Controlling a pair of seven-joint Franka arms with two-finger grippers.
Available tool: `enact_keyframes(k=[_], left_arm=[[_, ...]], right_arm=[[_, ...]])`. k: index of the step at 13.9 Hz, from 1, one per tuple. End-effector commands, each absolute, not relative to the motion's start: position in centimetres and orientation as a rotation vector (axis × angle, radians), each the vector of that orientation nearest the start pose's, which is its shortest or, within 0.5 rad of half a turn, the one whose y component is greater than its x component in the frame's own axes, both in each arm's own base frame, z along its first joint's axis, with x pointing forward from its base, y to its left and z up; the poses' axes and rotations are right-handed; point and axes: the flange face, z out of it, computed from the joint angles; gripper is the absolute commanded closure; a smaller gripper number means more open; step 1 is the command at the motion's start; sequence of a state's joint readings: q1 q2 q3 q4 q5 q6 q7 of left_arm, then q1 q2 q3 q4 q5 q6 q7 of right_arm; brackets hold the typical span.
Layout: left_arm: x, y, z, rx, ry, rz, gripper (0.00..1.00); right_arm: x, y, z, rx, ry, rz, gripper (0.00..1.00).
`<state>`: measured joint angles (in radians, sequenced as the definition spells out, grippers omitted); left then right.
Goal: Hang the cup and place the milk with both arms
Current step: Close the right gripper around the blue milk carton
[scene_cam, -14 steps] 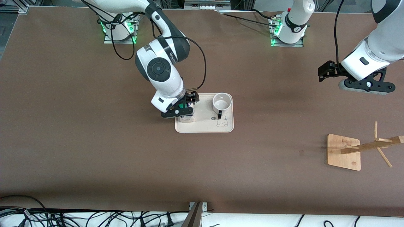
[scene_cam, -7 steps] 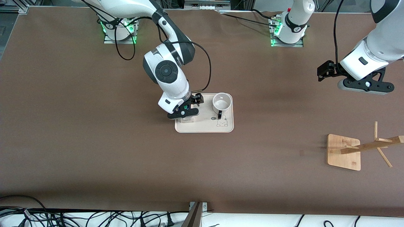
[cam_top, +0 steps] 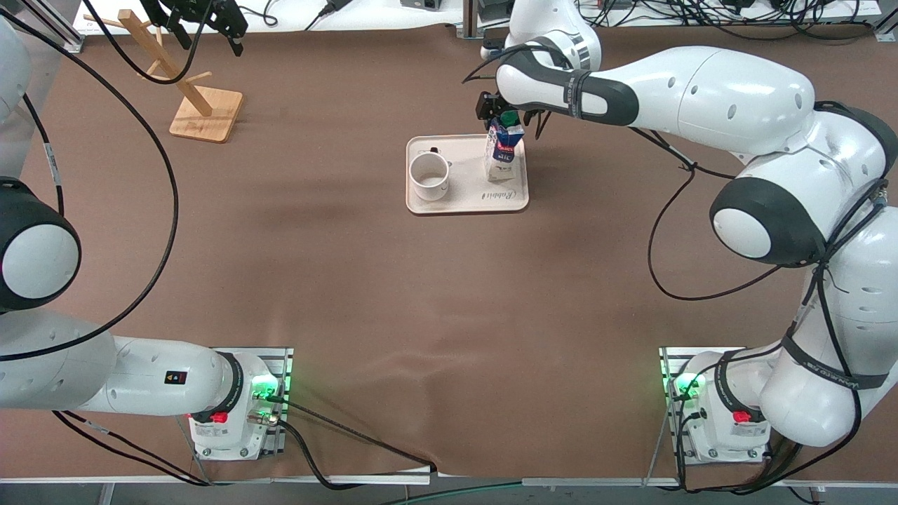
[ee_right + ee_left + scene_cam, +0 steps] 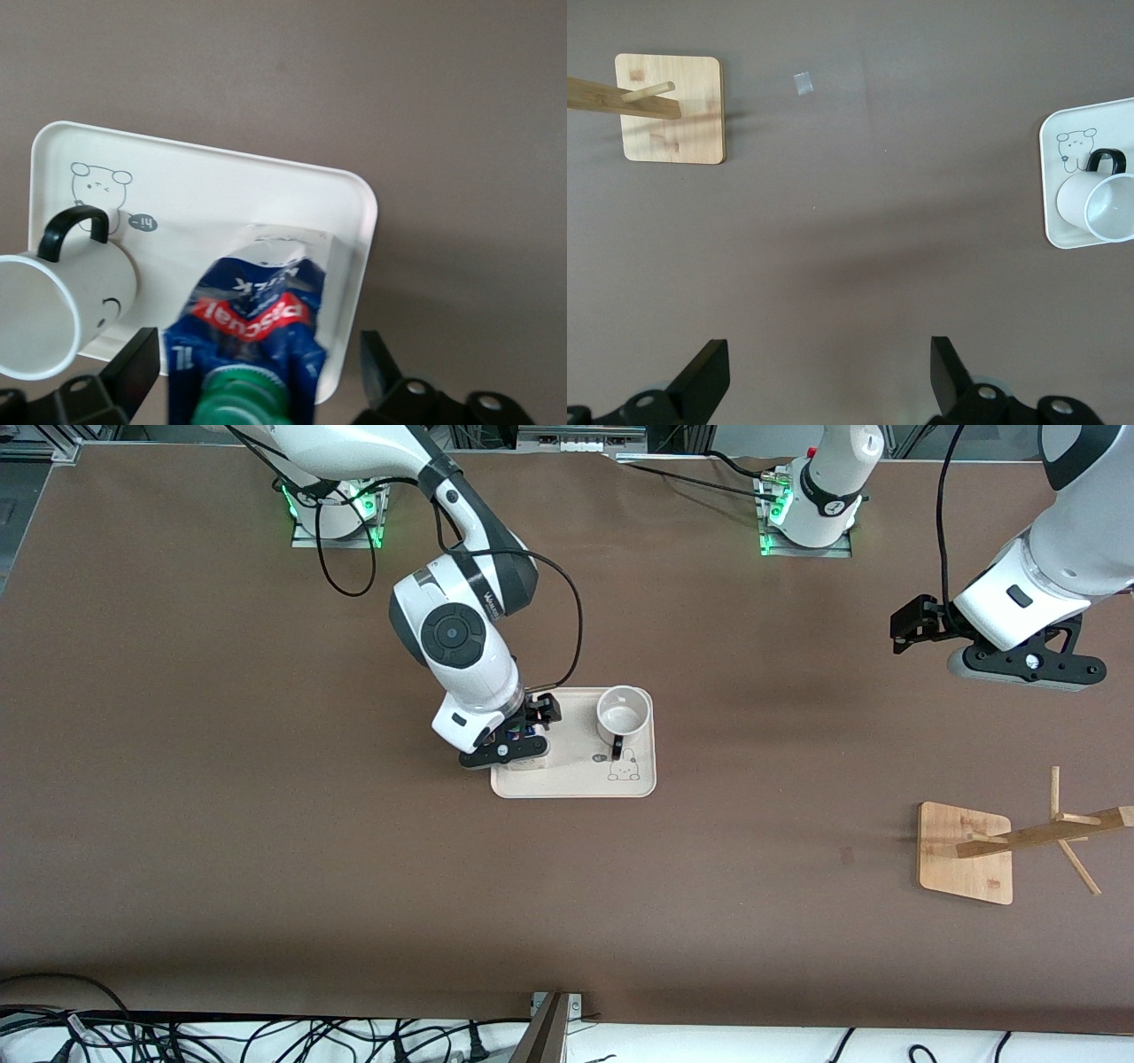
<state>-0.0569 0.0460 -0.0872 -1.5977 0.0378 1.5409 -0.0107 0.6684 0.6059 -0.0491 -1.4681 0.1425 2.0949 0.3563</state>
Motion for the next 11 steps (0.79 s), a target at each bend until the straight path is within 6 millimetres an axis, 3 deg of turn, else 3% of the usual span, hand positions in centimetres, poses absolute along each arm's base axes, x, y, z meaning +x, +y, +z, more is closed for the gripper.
enact_keyframes(k=[1,3,5,9,11], left_arm=[[56.0,-7.5,59.0,-3.079,0.208,0.169,0.0],[56.0,-7.5,59.0,-3.079,0.206,0.172,0.0],[56.4,-7.7,58.2,-3.078,0.206,0.188,0.0],[56.3,-8.0,57.0,-3.074,0.202,0.239,0.0],[57.3,-8.9,55.2,-3.073,0.198,0.281,0.0]], right_arm=[[57.4,41.9,33.9,-3.008,-0.353,0.059,0.26],[57.3,41.7,34.3,-3.008,-0.352,0.069,0.36],[57.1,41.8,34.4,-3.008,-0.348,0.085,0.4],[57.0,41.8,34.6,-3.0,-0.328,0.103,0.42],[56.9,41.9,34.6,-3.001,-0.321,0.107,0.42]])
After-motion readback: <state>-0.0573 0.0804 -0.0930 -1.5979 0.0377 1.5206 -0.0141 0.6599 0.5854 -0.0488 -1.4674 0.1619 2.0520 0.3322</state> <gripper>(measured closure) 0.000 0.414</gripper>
